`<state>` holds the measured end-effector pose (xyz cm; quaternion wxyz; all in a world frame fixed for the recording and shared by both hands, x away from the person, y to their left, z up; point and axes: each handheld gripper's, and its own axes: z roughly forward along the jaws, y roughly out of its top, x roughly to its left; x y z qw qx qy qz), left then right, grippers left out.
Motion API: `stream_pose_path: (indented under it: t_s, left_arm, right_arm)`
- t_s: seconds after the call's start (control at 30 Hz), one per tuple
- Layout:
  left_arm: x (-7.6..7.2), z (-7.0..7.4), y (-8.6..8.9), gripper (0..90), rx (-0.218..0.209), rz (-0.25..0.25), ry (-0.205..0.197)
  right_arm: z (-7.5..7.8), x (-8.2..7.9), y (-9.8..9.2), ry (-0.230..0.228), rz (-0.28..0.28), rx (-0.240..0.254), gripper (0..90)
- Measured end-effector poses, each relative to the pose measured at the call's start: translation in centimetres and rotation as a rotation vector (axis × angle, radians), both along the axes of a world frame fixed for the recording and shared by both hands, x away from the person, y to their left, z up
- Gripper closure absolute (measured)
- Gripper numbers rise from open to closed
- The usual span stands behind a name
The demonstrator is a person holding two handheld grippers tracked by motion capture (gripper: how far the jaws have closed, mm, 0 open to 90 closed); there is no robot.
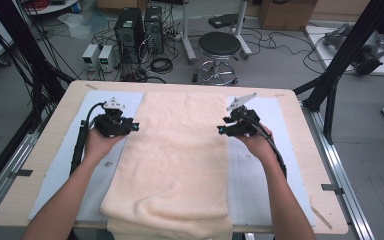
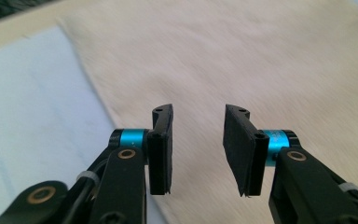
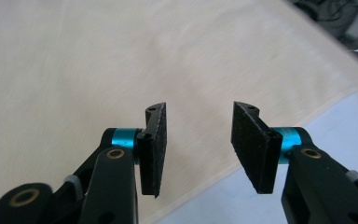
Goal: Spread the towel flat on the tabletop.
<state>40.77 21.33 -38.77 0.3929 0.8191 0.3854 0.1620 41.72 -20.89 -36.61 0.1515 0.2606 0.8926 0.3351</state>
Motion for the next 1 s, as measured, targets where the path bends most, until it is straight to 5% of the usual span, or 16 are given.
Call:
stream_pose_path:
  t_s: [0.17, 0.47, 0.6, 0.63, 0.73, 0.8, 0.93, 1.0]
  left_arm:
    - [-3.2, -1.0, 0.5, 59.0, -0.023, -0.082, -0.013]
    - [-10.8, -0.7, 1.5, 52.6, -0.068, -0.209, -0.082]
    - [-13.9, -1.6, 1.6, 50.3, -0.042, -0.285, -0.086]
    - [-14.3, -2.0, 1.5, 49.9, -0.021, -0.306, -0.069]
    - [-14.9, -3.5, 1.1, 50.9, 0.045, -0.349, -0.017]
    - [-14.8, -4.6, 0.8, 59.2, 0.068, -0.369, 0.032]
    - [-14.7, -5.0, 0.9, 81.7, 0.052, -0.360, 0.014]
    - [-14.4, -4.7, 0.6, 85.7, 0.065, -0.350, 0.016]
  right_arm:
    - [-0.9, -2.6, -0.1, 0.021, 0.047, 0.035, 52.3]
    - [-0.6, -10.5, 0.4, 0.002, 0.189, 0.113, 48.5]
    - [-2.2, -13.7, 0.8, 0.032, 0.256, 0.099, 47.6]
    - [-3.4, -14.5, 1.0, 0.047, 0.258, 0.050, 47.7]
    - [-4.8, -14.5, 1.2, 0.088, 0.260, 0.037, 48.7]
    - [-6.0, -14.4, 1.6, 0.111, 0.263, -0.001, 56.6]
    - [-6.6, -14.1, 1.6, 0.128, 0.275, 0.027, 83.3]
    - [-6.3, -13.9, 1.8, 0.114, 0.286, 0.002, 86.2]
